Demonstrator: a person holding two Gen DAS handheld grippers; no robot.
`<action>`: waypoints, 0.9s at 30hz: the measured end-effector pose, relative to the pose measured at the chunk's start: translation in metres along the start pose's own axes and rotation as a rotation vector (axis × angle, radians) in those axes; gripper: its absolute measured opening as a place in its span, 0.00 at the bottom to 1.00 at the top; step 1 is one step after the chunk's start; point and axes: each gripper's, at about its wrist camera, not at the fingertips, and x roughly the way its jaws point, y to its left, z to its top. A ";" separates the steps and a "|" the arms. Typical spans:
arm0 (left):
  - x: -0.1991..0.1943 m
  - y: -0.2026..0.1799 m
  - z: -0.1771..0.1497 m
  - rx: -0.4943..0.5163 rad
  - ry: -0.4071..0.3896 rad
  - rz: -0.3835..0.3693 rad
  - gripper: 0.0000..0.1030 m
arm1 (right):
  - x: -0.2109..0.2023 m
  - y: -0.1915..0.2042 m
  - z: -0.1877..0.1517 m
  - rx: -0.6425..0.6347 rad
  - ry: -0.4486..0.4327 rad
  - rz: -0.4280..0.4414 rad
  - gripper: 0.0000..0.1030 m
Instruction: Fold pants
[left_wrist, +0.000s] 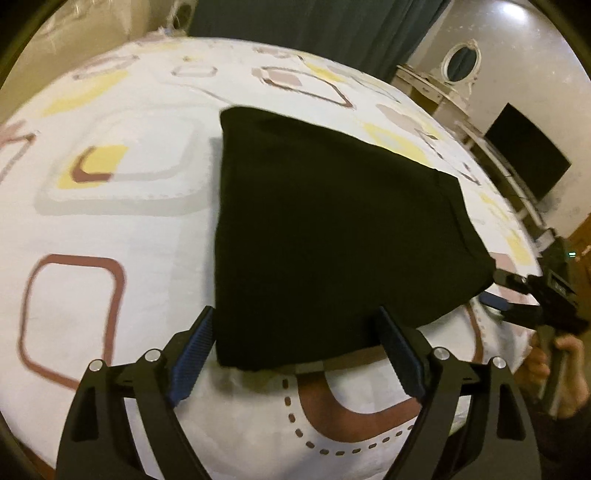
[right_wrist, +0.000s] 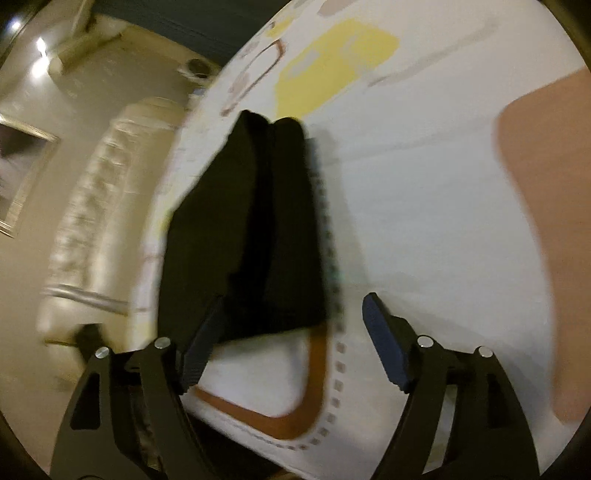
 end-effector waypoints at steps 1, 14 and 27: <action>-0.003 -0.001 -0.002 0.008 -0.009 0.020 0.83 | -0.002 0.005 -0.003 -0.014 -0.011 -0.042 0.75; -0.041 -0.023 -0.027 0.065 -0.075 0.169 0.83 | -0.020 0.058 -0.063 -0.340 -0.119 -0.397 0.77; -0.055 -0.024 -0.031 0.009 -0.117 0.203 0.83 | -0.016 0.070 -0.076 -0.416 -0.221 -0.444 0.80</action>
